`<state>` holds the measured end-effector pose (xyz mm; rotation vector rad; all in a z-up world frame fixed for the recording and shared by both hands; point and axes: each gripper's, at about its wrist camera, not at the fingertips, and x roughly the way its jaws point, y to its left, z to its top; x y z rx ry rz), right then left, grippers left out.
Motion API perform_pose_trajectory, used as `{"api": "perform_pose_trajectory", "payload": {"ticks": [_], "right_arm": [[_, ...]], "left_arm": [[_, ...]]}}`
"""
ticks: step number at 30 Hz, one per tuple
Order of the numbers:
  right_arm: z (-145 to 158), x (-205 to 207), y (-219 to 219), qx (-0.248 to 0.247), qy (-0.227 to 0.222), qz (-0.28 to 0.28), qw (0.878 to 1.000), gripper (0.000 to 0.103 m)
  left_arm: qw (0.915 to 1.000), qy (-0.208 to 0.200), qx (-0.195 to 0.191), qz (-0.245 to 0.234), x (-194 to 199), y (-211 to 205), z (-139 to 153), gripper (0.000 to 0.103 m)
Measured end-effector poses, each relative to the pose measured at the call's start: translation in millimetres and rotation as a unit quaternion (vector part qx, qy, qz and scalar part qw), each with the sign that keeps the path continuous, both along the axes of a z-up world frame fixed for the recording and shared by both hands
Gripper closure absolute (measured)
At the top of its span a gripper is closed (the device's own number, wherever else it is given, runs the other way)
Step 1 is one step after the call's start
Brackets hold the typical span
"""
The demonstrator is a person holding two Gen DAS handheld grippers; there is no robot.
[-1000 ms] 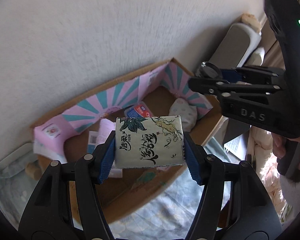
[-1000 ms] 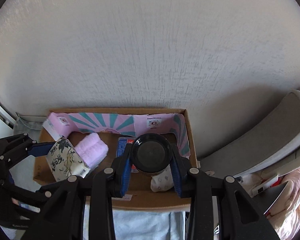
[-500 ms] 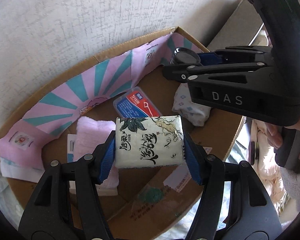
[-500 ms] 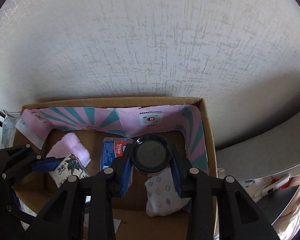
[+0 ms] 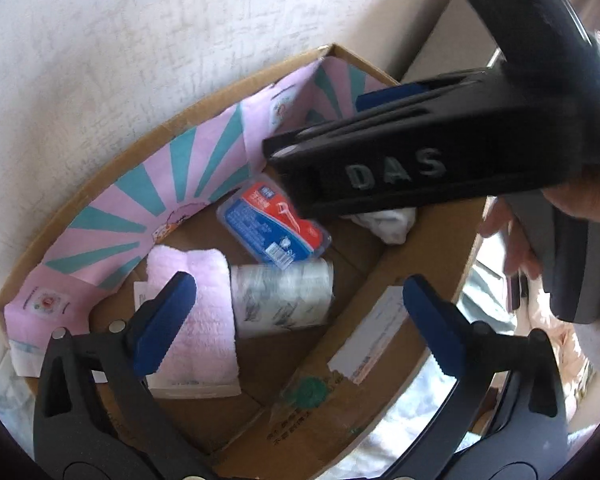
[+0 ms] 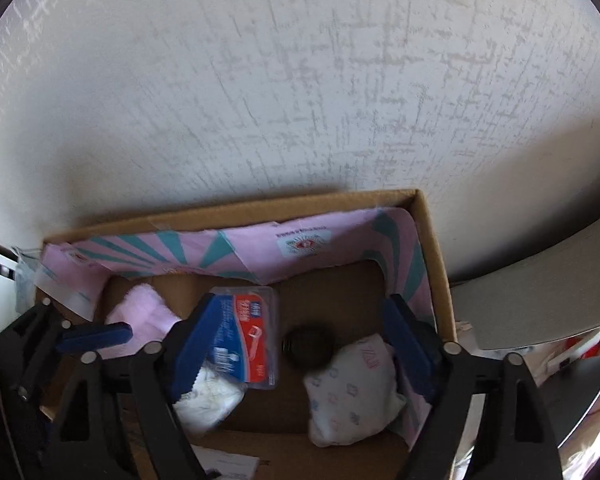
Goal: Organize objects
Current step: 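Open both tools to drop tissue pack and black jar into the box, then lift both tools away from the box back over the bed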
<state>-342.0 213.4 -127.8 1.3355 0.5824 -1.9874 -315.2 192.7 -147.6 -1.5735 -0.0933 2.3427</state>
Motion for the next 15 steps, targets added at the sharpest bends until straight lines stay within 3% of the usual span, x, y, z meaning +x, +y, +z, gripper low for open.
{"api": "perform_pose_trajectory", "payload": {"ticks": [15], "right_arm": [[27,15,1,-0.013,0.022,-0.006,1.000,0.020]], "left_arm": [[0.9992,0.003,0.037,0.011,10,-5,4,0.000]]}}
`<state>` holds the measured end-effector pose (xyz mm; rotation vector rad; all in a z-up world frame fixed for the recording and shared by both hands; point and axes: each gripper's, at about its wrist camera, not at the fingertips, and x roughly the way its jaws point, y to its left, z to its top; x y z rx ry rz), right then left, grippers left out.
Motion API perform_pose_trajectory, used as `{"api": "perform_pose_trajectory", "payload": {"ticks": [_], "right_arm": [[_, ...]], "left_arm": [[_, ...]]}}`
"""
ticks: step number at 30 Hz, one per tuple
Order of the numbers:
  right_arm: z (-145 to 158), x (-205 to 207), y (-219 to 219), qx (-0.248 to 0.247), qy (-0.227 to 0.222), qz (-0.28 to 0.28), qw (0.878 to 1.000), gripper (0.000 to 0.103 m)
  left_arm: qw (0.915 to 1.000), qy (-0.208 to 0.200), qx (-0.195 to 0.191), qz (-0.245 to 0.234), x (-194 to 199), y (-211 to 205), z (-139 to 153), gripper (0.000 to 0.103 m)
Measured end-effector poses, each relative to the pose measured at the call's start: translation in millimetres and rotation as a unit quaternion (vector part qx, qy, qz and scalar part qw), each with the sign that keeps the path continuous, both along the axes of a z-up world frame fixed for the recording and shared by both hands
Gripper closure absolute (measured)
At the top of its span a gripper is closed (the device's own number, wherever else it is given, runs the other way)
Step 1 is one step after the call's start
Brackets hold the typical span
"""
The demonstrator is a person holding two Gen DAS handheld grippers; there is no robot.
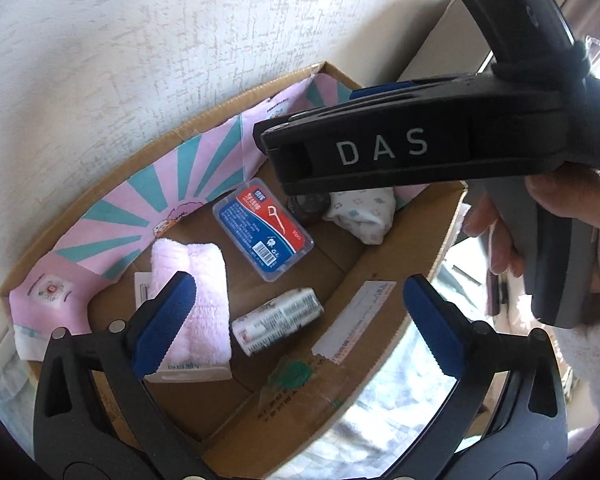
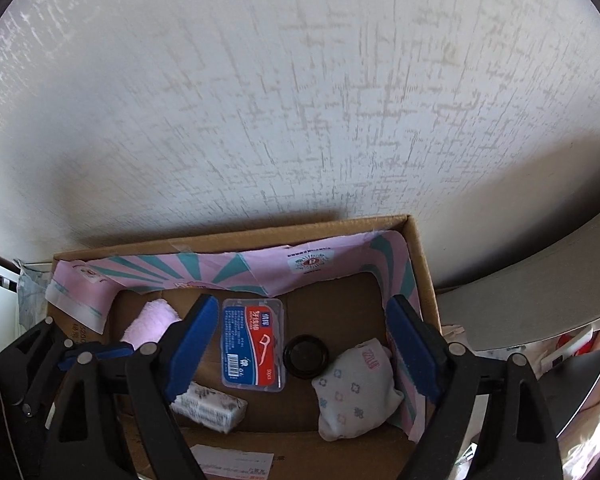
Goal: Organize objects
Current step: 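Lift both tools away from the box back over the bed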
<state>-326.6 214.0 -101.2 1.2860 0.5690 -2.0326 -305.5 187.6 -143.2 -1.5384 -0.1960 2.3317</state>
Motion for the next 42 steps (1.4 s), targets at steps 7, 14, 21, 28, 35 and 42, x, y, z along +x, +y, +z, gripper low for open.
{"api": "perform_pose_trajectory", "payload": {"ticks": [7,14,21,28,35,42], "right_arm": [[30,19,-4,-0.017,0.019,0.006,1.000,0.020],[68,73,-38,-0.051,0.040,0.025,0.998,0.020],[107,122,-49,-0.083,0.054,0.058,0.993,0.020],[119,156,-59,-0.106,0.067,0.094,0.988,0.020],[133,202,-66,-0.136,0.069,0.136,0.979,0.020],[137,246,-65,-0.151,0.070,0.170,0.971,0.019]], "left_arm": [[0.9994,0.027,0.005,0.021,10,-16,29,0.000],[0.9958,0.069,-0.021,0.057,42,-47,62,0.000],[0.9877,0.105,-0.036,0.110,91,-82,102,0.000],[0.9763,0.135,-0.049,0.162,149,-124,140,0.000],[0.9618,0.153,-0.058,0.219,203,-157,166,0.000],[0.9420,0.171,-0.077,0.279,261,-178,179,0.000]]}}
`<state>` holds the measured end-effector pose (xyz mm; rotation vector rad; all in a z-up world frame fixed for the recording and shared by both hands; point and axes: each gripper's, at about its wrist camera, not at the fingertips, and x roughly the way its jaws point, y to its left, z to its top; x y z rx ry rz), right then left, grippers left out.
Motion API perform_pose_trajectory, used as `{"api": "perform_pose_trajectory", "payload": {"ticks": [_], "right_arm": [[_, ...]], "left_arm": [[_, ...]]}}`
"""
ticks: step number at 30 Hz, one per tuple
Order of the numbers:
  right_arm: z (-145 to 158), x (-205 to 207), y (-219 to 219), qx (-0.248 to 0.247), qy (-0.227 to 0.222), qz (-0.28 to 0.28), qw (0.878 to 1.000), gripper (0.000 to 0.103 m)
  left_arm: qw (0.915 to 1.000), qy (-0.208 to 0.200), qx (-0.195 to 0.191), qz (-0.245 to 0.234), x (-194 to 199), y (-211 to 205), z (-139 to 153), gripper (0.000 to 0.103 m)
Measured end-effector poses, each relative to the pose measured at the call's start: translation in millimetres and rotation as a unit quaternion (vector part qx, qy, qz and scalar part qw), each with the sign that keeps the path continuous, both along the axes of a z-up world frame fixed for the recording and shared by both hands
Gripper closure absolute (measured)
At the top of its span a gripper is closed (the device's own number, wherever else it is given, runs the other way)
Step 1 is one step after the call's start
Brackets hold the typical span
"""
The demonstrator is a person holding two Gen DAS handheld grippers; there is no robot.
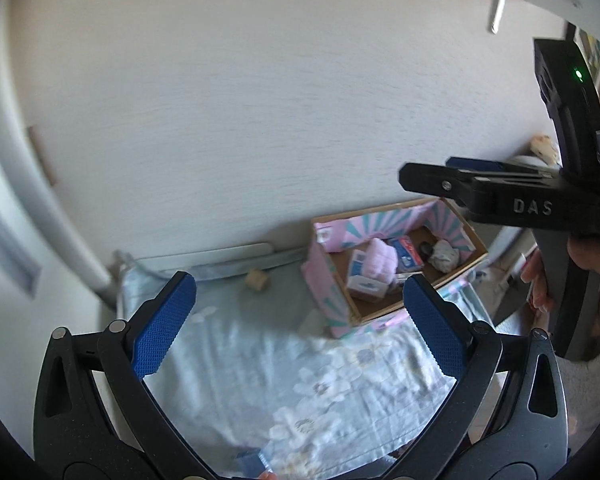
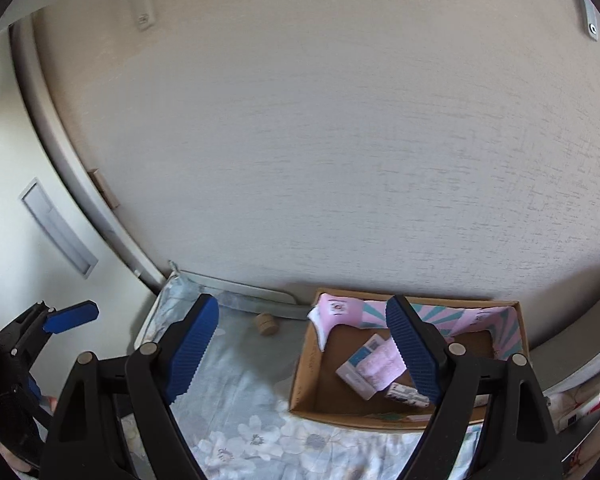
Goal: Organize objects
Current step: 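Lift both tools away from the box back over the bed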
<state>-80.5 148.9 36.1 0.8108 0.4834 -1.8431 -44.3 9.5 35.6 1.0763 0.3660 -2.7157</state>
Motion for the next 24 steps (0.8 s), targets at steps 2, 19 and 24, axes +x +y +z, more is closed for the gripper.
{"api": "perform_pose_trajectory", "payload": {"ticks": [2,19,24], "right_arm": [[-1,8,4,-0.009,-0.006,0.007,1.000,0.002],[-12,54,20,-0.018,-0.014,0.033,0.999,0.001],[-8,63,21,-0.009,0.006,0.045,0.999,0.001]], "left_arm": [[0.9999,0.003,-0.008,0.011,13,-2,2,0.000],[0.9970,0.021,0.018,0.073,89,-15,-10,0.000],[0.9970,0.016,0.014,0.075,94,-14,-11,0.000]]}}
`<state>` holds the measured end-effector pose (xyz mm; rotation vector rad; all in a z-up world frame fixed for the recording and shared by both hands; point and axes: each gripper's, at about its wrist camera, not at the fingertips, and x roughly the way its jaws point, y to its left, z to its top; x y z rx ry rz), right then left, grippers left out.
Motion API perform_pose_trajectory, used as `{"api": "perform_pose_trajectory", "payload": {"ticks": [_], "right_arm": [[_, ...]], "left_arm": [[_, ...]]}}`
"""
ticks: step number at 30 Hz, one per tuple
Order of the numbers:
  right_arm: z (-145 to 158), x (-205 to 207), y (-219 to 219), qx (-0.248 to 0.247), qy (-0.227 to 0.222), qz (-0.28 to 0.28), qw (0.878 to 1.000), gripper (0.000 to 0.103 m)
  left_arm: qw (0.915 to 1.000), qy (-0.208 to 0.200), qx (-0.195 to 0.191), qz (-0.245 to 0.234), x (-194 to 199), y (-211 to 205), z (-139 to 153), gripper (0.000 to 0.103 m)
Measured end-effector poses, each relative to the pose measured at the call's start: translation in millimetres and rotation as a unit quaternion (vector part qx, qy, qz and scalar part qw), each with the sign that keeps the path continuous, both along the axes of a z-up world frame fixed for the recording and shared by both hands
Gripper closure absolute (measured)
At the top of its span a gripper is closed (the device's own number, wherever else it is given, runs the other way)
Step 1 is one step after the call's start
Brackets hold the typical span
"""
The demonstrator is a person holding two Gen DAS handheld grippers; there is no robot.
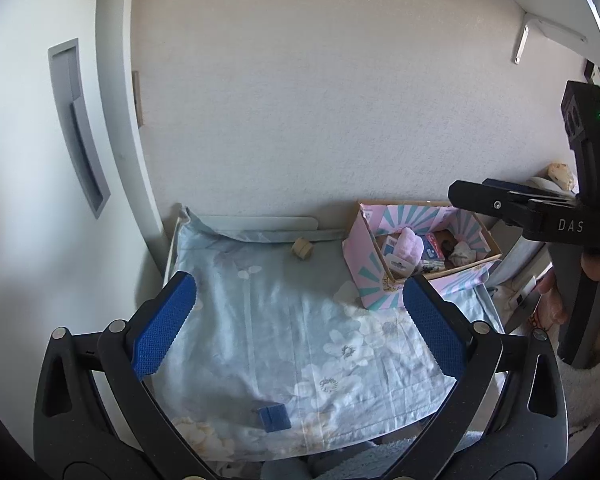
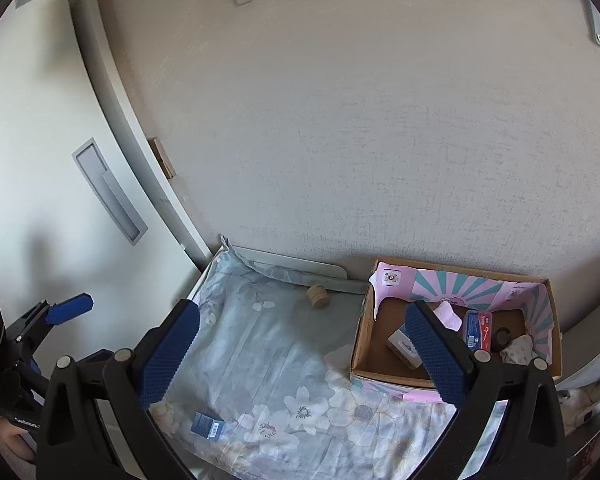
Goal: Organize objects
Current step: 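Lift both tools away from the box back over the bed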
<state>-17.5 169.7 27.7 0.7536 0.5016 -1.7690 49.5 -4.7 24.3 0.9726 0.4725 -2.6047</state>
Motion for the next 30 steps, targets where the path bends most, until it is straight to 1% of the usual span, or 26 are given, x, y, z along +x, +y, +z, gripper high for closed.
{"api": "perform_pose_trajectory", "payload": {"ticks": [2,6,7,10,11,18,21,25,28,30], "right_arm": [[1,4,0,-0.004,0.008,0.007,1.000,0.001],[4,17,-4,-0.003,0.045,0.016,0.999,0.001],[4,19,-6,-0.003,0.048,0.018,0.999,0.001],[2,20,-11,-0.002,0.034,0.020,0.999,0.001],[1,20,-12,-0.002,0.031,0.019,0.999,0.001],[-7,28,-27,0.001,0.045,0.026,0.999,0.001],[-13,31,-34,-0.003,0.048,0.029,0.998,0.001],[-28,33,-45,0.000,0.055,0.032,0.998,0.001],[-46,32,-55,-0.002,0.054,0.031,0.998,0.001],[-63,30,-63,0.003,0.051,0.028,0.998,0.001]], "left_arm": [[1.0000,-0.004,-0.005,0.002,1,0,0,0.000],[0.9999,-0.011,-0.013,0.002,3,-2,-2,0.000],[0.9999,-0.013,-0.011,-0.001,4,-3,-3,0.000],[0.9998,-0.013,-0.017,-0.003,7,-3,-5,0.000],[0.9976,-0.024,-0.048,-0.043,8,-3,-5,0.000],[0.9970,-0.023,-0.050,-0.055,19,-11,-12,0.000],[0.9963,-0.022,-0.051,-0.065,24,-16,-20,0.000],[0.9950,-0.020,-0.059,-0.078,34,-21,-38,0.000],[0.9941,-0.018,-0.055,-0.092,40,-22,-58,0.001],[0.9933,-0.021,-0.052,-0.101,43,-22,-73,0.002]]}}
